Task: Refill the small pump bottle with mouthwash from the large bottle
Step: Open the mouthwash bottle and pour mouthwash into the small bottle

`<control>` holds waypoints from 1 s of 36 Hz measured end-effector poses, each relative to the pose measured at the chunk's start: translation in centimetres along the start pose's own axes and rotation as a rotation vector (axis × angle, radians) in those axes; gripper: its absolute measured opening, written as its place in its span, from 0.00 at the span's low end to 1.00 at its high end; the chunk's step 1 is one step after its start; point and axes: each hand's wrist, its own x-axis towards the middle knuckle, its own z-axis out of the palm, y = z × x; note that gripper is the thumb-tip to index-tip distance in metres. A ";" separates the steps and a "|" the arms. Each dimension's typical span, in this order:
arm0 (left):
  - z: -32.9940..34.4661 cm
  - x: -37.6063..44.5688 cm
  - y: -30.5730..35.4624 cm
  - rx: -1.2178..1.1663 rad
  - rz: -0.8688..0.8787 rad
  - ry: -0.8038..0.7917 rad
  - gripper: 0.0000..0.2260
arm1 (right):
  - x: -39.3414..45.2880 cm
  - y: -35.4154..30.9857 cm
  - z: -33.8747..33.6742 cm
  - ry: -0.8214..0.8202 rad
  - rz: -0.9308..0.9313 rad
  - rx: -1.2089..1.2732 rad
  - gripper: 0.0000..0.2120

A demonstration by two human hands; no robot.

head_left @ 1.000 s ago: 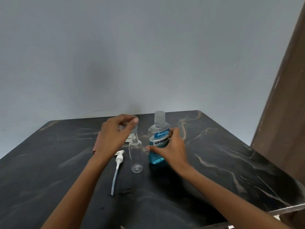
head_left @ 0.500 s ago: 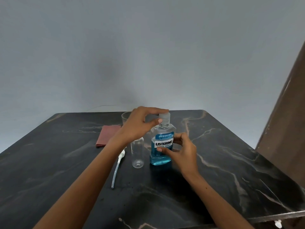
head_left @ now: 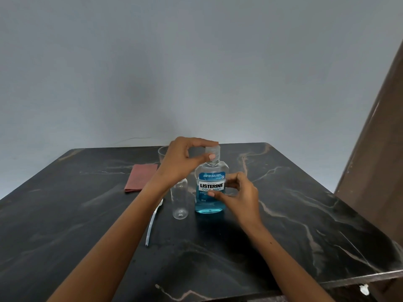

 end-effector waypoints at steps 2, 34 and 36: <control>0.4 0.1 0.0 0.017 -0.014 0.108 0.12 | 0.0 0.0 0.1 0.003 0.002 0.001 0.20; 2.5 0.2 2.1 0.269 0.021 0.364 0.15 | 0.0 -0.4 -0.1 -0.024 0.059 0.002 0.22; 2.4 0.4 2.2 0.269 0.012 0.361 0.15 | 0.0 -0.4 -0.1 -0.032 0.073 0.002 0.21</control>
